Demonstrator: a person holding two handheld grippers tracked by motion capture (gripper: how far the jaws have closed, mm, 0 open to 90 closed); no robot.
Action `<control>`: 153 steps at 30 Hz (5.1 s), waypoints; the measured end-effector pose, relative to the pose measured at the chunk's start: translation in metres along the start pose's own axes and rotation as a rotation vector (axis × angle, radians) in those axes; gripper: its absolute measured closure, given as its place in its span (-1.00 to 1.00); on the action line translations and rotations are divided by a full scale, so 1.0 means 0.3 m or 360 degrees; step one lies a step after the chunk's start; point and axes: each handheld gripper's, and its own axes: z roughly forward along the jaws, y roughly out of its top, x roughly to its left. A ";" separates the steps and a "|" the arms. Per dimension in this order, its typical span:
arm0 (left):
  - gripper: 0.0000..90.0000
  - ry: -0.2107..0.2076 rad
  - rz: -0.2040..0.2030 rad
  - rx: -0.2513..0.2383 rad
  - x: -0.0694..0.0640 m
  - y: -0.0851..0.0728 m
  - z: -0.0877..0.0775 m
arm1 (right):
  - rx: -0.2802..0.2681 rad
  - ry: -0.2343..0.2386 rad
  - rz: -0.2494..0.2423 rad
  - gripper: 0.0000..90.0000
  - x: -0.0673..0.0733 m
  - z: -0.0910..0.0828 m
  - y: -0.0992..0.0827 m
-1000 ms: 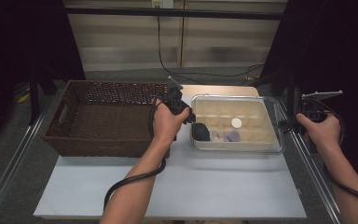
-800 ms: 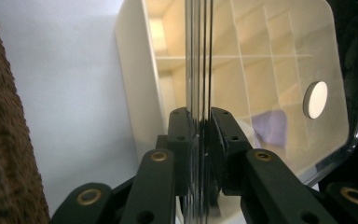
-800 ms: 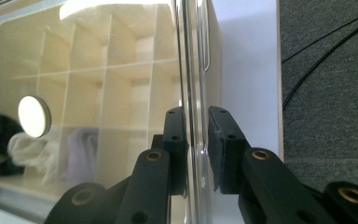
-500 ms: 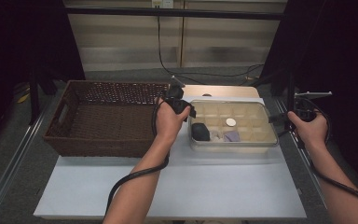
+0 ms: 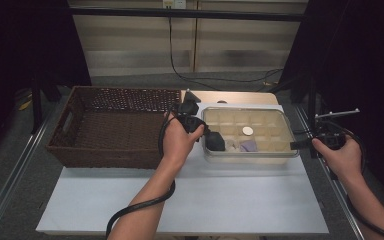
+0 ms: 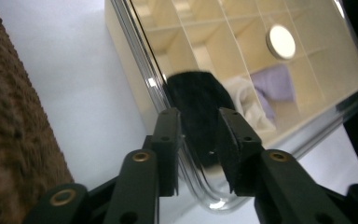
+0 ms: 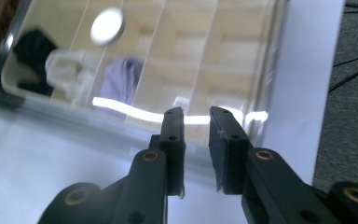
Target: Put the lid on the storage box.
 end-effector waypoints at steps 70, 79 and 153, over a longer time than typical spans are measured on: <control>0.98 -0.0011 0.0101 0.0224 -0.037 -0.138 0.098 | 0.0166 0.0030 -0.0026 0.89 0.017 0.134 -0.064; 0.52 -0.0023 0.0233 0.0214 -0.044 -0.192 0.066 | 0.0179 0.0076 -0.0104 0.33 0.052 0.133 -0.095; -0.53 -0.0017 0.0842 -0.0051 0.222 -0.538 0.039 | -0.0082 -0.0027 -0.0692 -0.60 0.121 0.256 -0.396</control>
